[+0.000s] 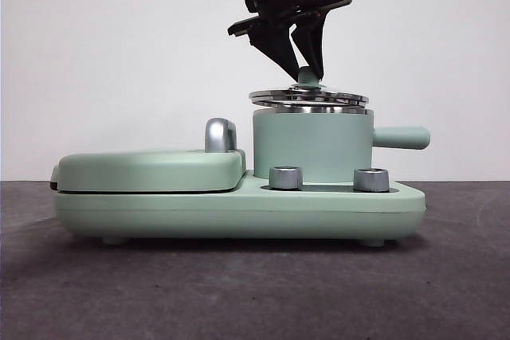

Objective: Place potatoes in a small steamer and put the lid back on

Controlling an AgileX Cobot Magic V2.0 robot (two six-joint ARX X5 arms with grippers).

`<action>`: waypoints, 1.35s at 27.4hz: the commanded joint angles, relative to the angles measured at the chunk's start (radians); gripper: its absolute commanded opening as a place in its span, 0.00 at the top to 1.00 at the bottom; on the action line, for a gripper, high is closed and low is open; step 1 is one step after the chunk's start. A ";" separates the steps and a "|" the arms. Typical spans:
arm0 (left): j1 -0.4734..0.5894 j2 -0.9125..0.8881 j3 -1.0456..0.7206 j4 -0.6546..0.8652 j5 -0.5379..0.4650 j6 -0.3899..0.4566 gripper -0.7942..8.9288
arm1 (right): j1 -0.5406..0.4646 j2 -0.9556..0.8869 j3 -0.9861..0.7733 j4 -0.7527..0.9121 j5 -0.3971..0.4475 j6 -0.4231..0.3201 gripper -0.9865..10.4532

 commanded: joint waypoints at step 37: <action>-0.001 0.036 0.039 0.004 0.027 -0.028 0.47 | 0.006 0.002 0.013 0.013 0.000 0.011 0.56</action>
